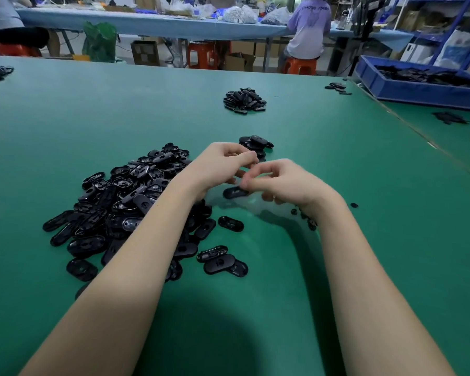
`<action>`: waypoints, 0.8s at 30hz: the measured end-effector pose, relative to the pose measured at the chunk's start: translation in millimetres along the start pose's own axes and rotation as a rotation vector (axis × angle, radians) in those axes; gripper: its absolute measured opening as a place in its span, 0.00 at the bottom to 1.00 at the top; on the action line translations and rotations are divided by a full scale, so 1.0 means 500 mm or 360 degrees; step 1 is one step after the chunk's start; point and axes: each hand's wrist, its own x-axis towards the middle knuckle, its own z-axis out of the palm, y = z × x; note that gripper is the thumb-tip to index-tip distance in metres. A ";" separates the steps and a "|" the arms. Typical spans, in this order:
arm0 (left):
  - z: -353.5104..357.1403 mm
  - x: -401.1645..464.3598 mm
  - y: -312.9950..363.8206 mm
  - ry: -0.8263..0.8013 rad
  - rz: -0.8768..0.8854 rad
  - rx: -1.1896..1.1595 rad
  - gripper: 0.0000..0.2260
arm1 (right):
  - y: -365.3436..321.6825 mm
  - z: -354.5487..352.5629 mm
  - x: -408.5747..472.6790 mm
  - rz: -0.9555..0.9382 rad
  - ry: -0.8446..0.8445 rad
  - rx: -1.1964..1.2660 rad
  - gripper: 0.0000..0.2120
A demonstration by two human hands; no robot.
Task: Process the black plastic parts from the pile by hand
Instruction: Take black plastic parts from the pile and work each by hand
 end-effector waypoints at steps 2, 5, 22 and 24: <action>0.002 -0.002 0.003 -0.0061 -0.0056 -0.0095 0.08 | 0.008 -0.020 0.002 0.0024 0.0327 0.0101 0.06; 0.005 -0.003 0.002 -0.0123 -0.0116 -0.0159 0.06 | 0.021 -0.040 -0.002 0.0018 0.0566 0.0215 0.06; 0.013 0.003 -0.022 0.0053 -0.0185 -0.0257 0.09 | 0.026 -0.092 -0.031 0.0578 0.0126 -0.0869 0.07; 0.014 0.003 -0.023 0.0055 -0.0194 -0.0260 0.08 | 0.027 -0.090 -0.030 0.0580 0.0144 -0.0905 0.06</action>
